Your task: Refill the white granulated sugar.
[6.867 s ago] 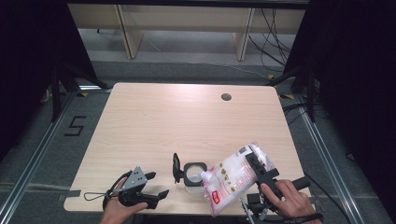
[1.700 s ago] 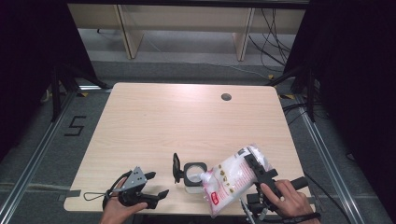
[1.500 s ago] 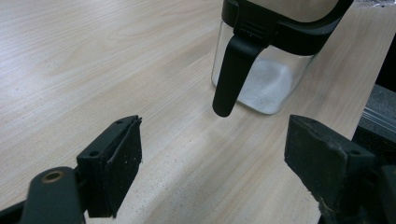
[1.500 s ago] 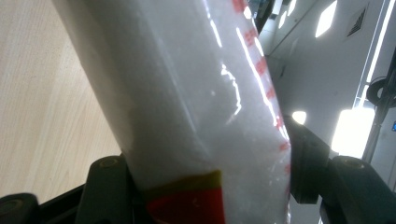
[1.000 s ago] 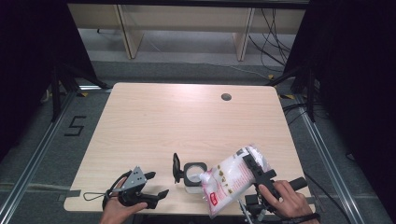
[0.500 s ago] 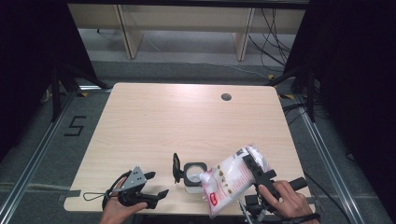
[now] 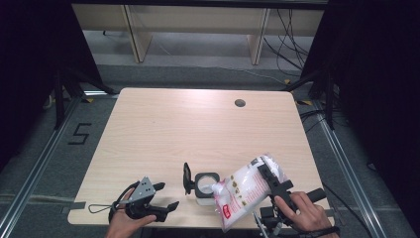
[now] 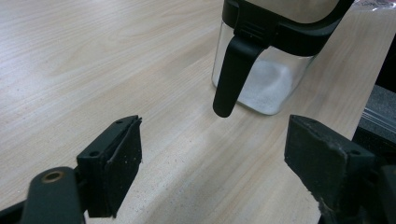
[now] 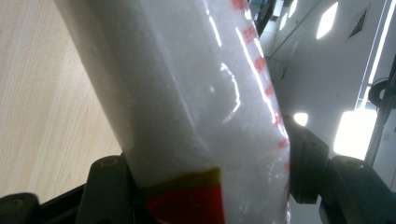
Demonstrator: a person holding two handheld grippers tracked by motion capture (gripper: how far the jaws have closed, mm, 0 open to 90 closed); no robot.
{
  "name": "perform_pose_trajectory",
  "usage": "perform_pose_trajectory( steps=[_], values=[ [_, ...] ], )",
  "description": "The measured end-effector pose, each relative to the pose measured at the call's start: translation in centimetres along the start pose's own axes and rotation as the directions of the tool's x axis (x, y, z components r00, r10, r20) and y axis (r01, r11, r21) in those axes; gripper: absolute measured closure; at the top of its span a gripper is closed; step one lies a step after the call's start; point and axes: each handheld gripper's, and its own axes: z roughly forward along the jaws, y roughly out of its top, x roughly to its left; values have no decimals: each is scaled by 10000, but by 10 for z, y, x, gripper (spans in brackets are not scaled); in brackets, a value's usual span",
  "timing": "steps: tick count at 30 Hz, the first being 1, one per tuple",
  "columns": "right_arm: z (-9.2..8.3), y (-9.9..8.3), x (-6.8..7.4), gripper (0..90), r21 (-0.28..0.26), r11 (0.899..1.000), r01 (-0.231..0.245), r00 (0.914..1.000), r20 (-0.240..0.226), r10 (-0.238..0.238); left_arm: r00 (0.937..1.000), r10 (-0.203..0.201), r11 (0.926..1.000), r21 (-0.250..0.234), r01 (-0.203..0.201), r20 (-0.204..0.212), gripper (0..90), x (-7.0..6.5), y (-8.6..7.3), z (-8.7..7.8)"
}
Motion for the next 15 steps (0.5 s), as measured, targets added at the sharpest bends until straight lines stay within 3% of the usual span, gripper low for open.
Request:
perform_pose_trajectory(
  steps=[3, 7, 8, 9, 10, 11, 15],
  values=[
    [2, 0, -3, 418, -264, 9990, 359, 9991, 217, -354, 10000, -13, 10000, -9, 13, -1, 184, 0, 0, 0],
    [2, 0, 0, 419, -124, 9998, 180, 9998, 72, -179, 10000, -69, 10000, -9, 69, -43, 184, -1, 0, -1],
    [1, 0, 2, 420, -9, 10000, -45, 10000, 16, 45, 9999, -156, 9999, -11, 156, -73, 185, -1, 0, -1],
    [2, 0, -1, 420, -125, 9996, 234, 9997, -20, -234, 9999, -155, 9999, -58, 155, -27, 185, -1, 0, -1],
    [1, -1, 1, 420, -2, 10000, 11, 9998, -180, -11, 9999, -153, 9999, -30, 153, -45, 185, -1, 0, -1],
    [3, -1, -1, 421, -356, 9986, 396, 9991, 194, -389, 10000, -3, 10000, 1, 3, -48, 185, 0, 0, -1],
    [3, -2, -1, 422, -333, 9985, 437, 9989, 176, -431, 9998, -157, 9999, -11, 157, -73, 185, -1, 0, -1]
  ],
)
